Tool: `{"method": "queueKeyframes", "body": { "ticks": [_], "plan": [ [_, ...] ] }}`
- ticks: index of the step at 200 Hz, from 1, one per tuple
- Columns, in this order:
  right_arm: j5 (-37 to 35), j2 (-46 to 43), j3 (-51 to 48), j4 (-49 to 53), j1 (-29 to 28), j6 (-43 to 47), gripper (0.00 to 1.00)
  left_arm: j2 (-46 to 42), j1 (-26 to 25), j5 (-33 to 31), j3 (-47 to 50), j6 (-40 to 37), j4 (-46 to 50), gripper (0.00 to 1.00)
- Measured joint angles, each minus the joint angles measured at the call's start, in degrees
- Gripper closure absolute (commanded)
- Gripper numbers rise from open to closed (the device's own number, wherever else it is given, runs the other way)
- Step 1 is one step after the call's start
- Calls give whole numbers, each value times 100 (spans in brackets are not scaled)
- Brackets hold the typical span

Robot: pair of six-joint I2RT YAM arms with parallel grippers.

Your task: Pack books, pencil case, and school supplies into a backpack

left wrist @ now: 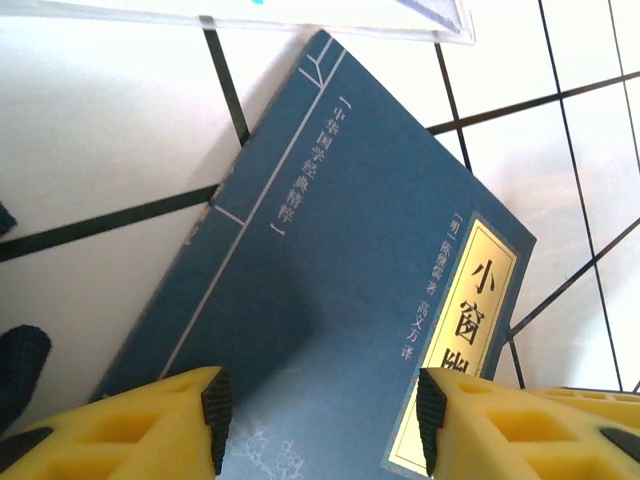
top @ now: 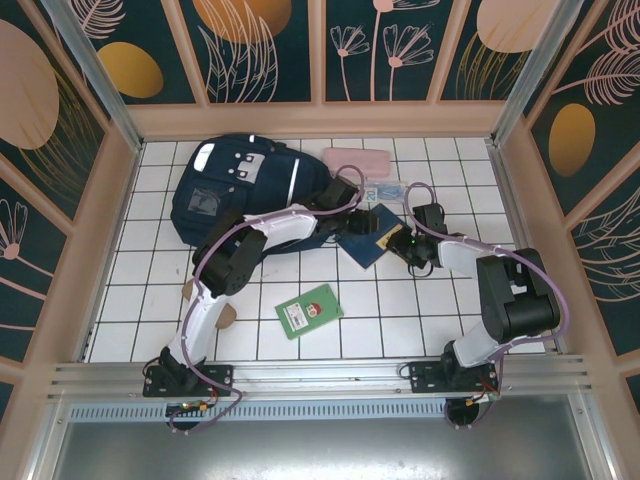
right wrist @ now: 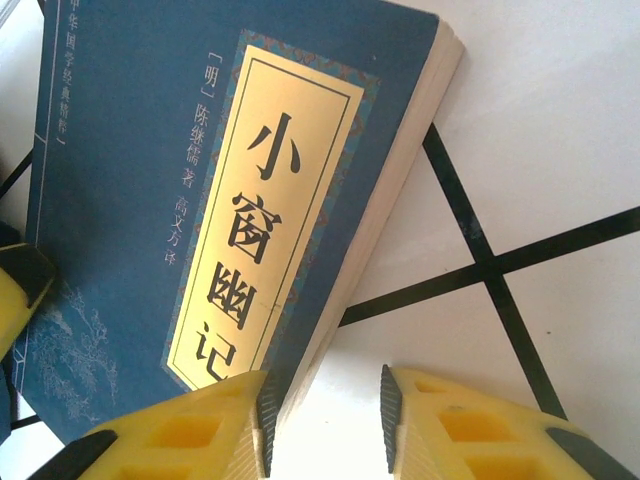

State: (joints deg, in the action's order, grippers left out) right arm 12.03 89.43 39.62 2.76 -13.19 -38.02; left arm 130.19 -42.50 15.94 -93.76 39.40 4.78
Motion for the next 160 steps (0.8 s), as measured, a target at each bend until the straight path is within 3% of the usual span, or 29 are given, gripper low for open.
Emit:
{"method": "queueKeyframes", "body": {
  "ticks": [91,160],
  "plan": [
    [116,-114,2,-138,-61,-46,66,-81,343,92,-310,-168,219,47],
    [109,144,33,-133,-129,-109,66,341,367,-9,-730,-623,424,49]
  ]
}}
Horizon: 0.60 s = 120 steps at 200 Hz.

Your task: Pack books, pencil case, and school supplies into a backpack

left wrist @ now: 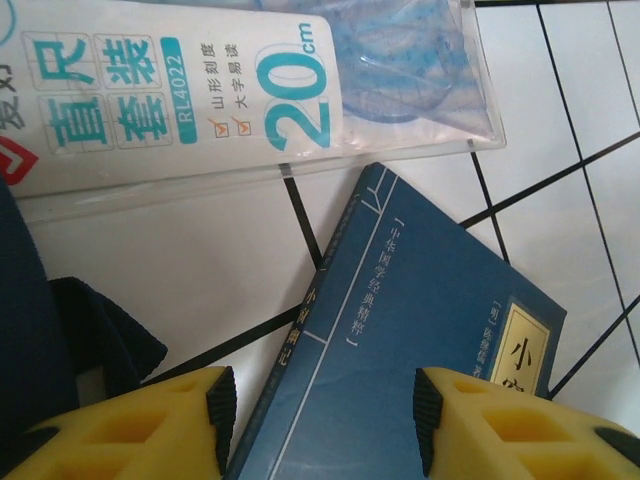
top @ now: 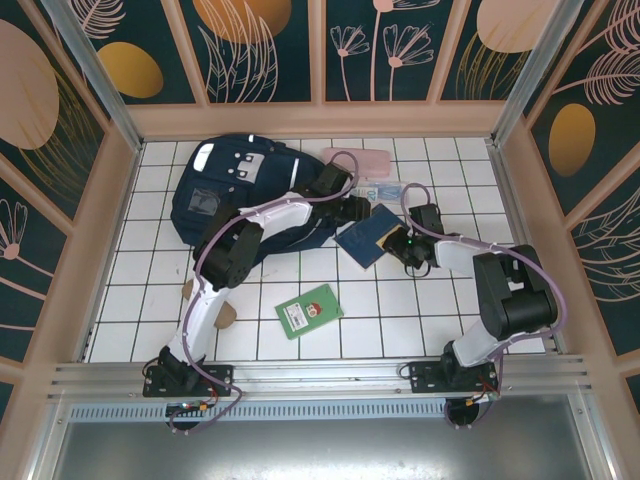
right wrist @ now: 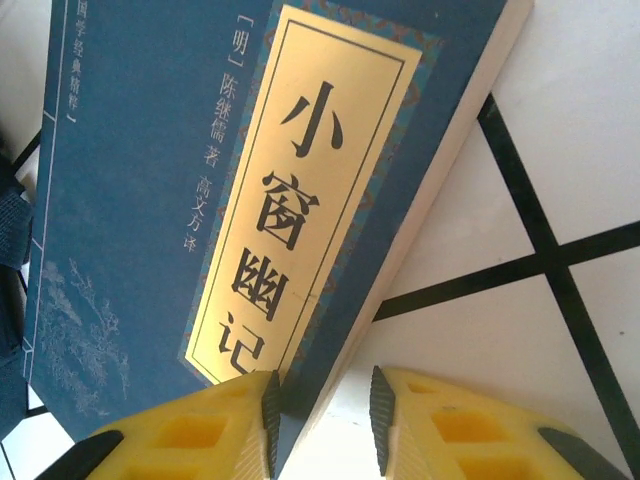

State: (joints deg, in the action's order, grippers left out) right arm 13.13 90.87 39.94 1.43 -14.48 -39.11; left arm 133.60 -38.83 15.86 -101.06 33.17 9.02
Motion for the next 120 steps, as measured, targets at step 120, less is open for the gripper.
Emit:
{"method": "queueKeyframes", "body": {
  "ticks": [120],
  "plan": [
    [-1054,46,374,608,210,-59,89,-142,-179,46,304,-125,79,48]
  ]
}}
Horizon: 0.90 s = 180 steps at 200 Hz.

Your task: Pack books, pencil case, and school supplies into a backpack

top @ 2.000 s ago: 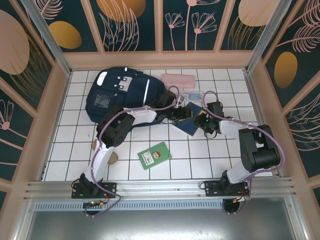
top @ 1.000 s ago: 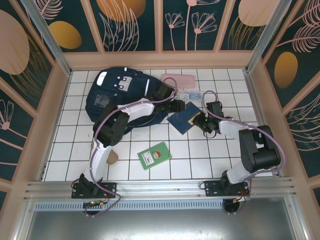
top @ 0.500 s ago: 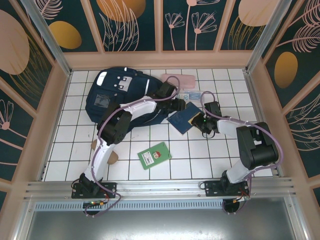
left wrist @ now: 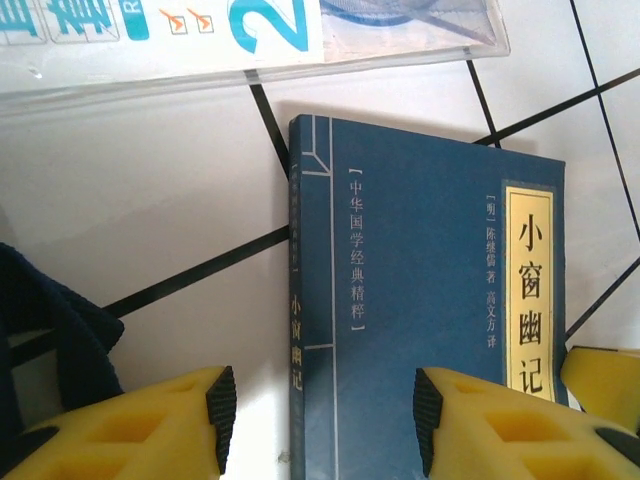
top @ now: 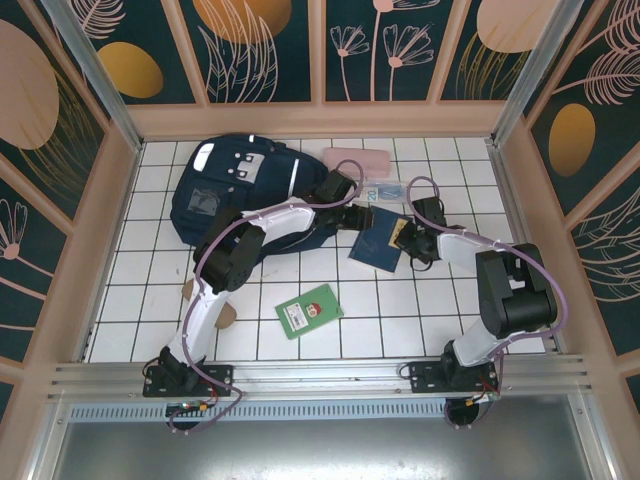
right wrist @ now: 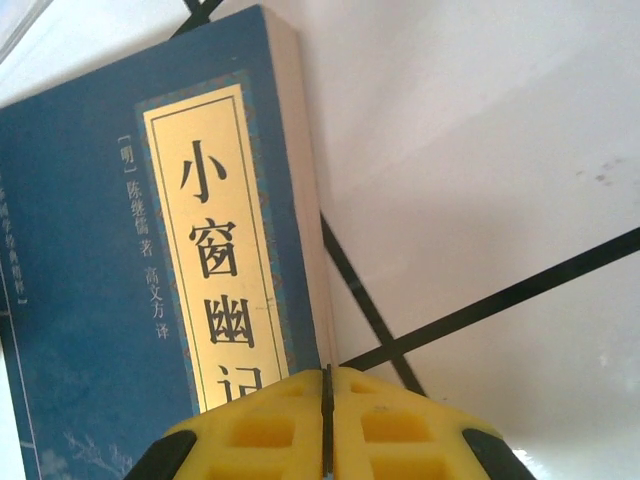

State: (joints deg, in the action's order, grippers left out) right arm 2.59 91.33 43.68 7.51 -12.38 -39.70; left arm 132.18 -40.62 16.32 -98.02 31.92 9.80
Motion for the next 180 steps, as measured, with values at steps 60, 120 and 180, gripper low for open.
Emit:
{"method": "queueKeyframes", "body": {
  "ticks": [60,120,180],
  "plan": [
    [48,20,4,-17,149,195,89,0,-28,33,-2,90,125,50],
    [92,39,9,-39,157,192,89,2,-256,98,31,114,413,51],
    [129,57,9,-57,157,190,81,20,-365,11,31,136,417,52]
  ]
}}
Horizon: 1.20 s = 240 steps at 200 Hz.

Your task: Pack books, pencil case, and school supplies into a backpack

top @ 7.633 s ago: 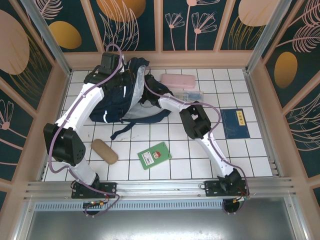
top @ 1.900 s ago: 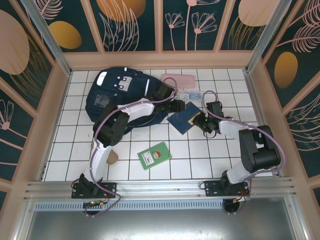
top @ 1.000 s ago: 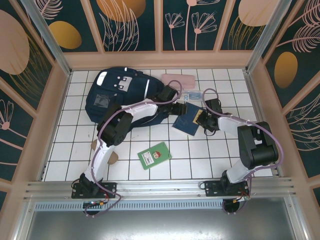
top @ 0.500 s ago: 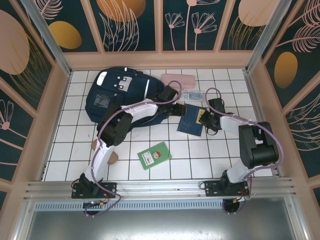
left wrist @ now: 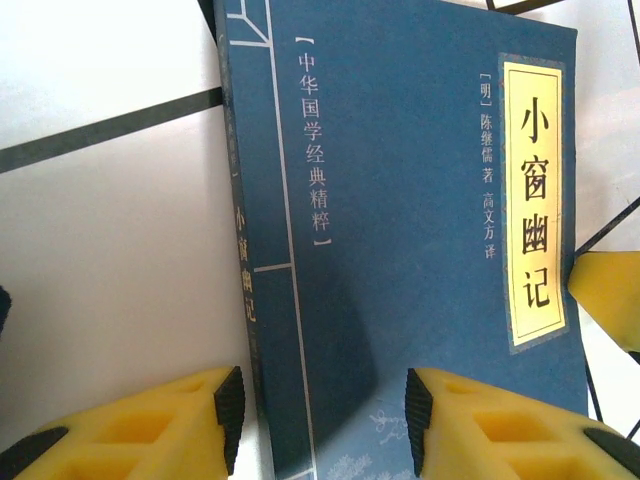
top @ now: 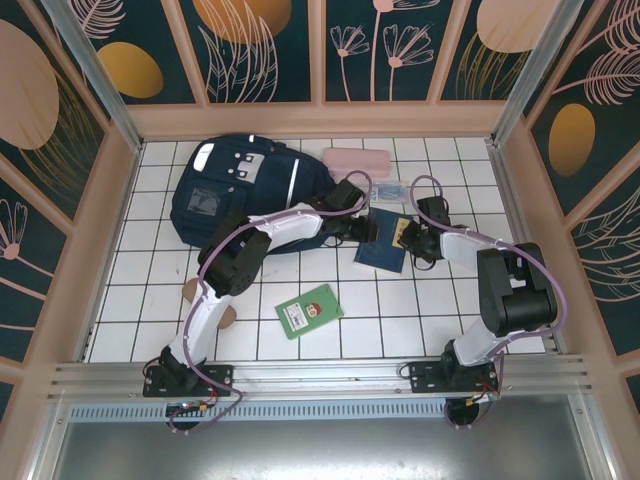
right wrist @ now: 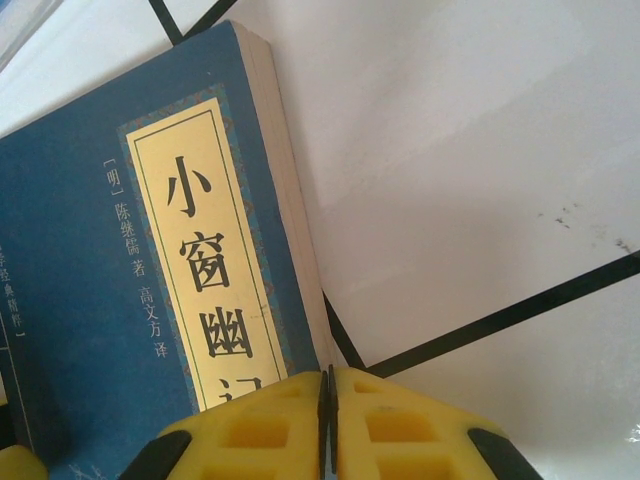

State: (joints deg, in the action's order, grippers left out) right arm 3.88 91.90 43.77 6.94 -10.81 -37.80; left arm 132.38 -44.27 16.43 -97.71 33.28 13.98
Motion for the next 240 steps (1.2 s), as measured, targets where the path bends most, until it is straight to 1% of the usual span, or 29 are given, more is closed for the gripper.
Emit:
{"method": "queueKeyframes", "body": {
  "ticks": [11,30,67,95,120,141,170,200,207,224,240],
  "plan": [
    [-2,2,0,17,2,28,75,0,-7,-20,0,0,0,52],
    [-70,-11,0,81,2,55,71,0,-13,-46,0,11,0,52],
    [-127,-50,0,192,35,157,70,0,-15,-52,-4,63,0,52],
    [70,-31,-68,39,57,168,70,0,-15,-50,-4,105,-2,52],
    [240,35,-81,-138,55,173,73,0,-15,-35,-4,173,-9,52],
    [372,125,-37,-262,-13,173,73,0,11,92,7,334,-63,53],
    [369,168,48,-190,-33,168,73,-35,164,608,245,822,-496,55],
    [352,170,76,-136,-35,168,73,-166,313,1134,796,1521,-1440,56],
    [363,170,76,-140,-35,168,73,-184,337,1419,918,1714,-1762,56],
    [575,181,76,-240,-118,166,73,-192,192,2114,1132,2218,-2653,56],
    [656,164,76,-269,-166,166,73,-221,22,2494,1316,2581,-3265,57]
  ]
}}
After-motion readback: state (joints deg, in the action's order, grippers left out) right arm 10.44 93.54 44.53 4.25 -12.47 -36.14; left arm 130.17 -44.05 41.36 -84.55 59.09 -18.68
